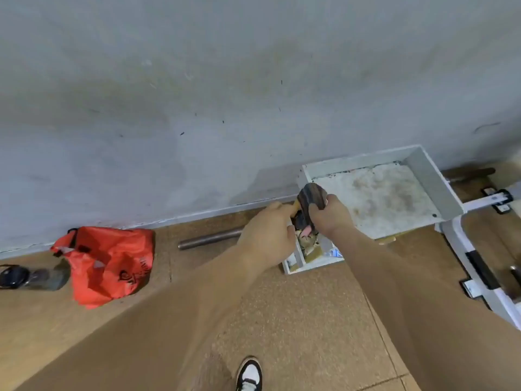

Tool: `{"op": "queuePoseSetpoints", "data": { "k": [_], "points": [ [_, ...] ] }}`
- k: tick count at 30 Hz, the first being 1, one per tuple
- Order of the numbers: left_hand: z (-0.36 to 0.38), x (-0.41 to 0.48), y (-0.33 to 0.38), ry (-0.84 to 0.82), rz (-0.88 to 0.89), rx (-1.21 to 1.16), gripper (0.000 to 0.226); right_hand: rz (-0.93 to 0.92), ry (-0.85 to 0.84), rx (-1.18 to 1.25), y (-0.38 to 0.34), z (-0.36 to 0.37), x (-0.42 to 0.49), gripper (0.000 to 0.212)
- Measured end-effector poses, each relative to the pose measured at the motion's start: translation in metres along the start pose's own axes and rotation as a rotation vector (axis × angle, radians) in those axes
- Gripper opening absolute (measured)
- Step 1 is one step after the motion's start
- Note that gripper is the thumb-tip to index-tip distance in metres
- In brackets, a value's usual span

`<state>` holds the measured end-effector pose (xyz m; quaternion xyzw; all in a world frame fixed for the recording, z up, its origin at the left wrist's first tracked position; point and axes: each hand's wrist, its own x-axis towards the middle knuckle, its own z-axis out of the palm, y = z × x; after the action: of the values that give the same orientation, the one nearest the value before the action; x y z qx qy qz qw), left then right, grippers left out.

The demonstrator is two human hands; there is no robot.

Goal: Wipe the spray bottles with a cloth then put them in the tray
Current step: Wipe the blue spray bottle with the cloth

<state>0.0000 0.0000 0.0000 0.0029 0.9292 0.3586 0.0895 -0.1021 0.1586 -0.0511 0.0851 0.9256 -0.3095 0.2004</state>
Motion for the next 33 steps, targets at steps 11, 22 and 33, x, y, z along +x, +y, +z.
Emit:
{"op": "queuePoseSetpoints", "data": {
  "k": [11,22,33],
  "points": [
    [0.008,-0.016,-0.05,0.031,-0.299,-0.217,0.039,-0.205,0.152,0.112,-0.039,0.007,0.001,0.007],
    [-0.088,-0.136,-0.164,0.517,-0.819,-1.292,0.034,-0.327,-0.626,0.281,-0.15,0.152,-0.155,0.021],
    [-0.071,-0.364,-0.445,0.455,-0.977,-1.095,0.02,-0.176,-0.746,0.075,-0.175,0.489,-0.284,0.024]
  ]
}}
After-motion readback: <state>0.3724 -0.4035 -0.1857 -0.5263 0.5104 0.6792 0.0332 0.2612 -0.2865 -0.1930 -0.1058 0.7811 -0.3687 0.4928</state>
